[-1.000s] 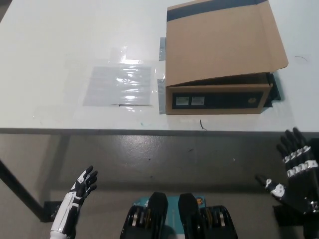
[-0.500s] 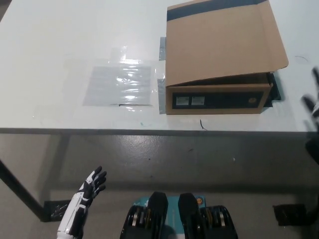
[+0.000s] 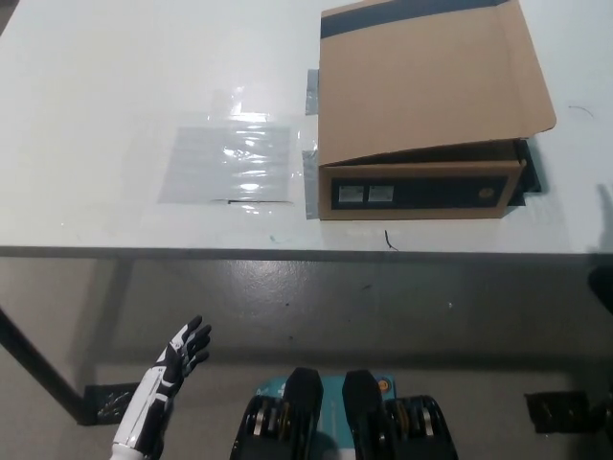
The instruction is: A small storage box is placed at the center of the table and the robot uses its right hand to slide under its lid and push it upwards to open it
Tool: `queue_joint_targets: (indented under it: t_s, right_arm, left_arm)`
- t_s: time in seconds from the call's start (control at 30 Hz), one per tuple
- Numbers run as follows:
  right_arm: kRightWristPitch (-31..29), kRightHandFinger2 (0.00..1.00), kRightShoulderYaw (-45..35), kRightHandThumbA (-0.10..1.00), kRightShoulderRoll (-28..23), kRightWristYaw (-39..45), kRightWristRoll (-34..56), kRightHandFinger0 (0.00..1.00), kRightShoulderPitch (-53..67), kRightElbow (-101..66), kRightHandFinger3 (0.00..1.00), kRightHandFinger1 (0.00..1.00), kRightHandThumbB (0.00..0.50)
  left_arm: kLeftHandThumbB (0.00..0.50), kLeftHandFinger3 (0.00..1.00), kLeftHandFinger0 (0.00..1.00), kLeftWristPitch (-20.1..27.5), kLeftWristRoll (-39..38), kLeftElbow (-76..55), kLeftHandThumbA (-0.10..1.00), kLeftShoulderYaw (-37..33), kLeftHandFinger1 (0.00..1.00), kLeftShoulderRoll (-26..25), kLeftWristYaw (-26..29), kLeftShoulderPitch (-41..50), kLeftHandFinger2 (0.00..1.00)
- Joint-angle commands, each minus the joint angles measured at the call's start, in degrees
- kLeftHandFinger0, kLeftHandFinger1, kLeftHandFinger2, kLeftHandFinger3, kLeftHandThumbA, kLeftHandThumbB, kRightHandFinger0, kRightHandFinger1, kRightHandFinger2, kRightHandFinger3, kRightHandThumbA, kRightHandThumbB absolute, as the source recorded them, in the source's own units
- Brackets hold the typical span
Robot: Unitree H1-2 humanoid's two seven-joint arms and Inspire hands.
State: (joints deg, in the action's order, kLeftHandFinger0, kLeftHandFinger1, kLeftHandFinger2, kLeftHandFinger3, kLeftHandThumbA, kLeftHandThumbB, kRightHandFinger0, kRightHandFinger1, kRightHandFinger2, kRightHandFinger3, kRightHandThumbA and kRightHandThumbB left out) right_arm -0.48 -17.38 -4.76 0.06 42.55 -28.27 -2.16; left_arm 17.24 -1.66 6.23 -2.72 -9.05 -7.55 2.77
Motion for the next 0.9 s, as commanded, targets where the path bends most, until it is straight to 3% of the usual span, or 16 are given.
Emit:
queue_joint_targets:
  t_s: [0.0,0.37,0.87]
  right_arm:
    - [0.5,1.0,-0.4,1.0,-0.6,0.0,0.1,1.0,-4.7,1.9,1.0,1.0,0.288]
    - [0.0,1.0,-1.8,1.0,-1.3,3.0,1.1,1.0,-9.6,12.3,1.0,1.0,0.339]
    - [-3.9,1.0,-2.4,1.0,-1.1,4.9,-1.9,1.0,-11.9,20.6,1.0,1.0,0.345]
  left_arm:
    - [0.289,1.0,1.0,1.8,-1.0,-1.8,1.0,-0.1,1.0,-0.3,-1.3,-0.8,1.0]
    - [0.291,1.0,1.0,1.3,-1.2,-2.0,1.0,-0.1,1.0,-0.4,-1.7,-0.7,1.0]
    - [0.289,1.0,1.0,1.2,-1.2,-1.8,1.0,0.1,1.0,-0.4,-1.9,-0.9,1.0]
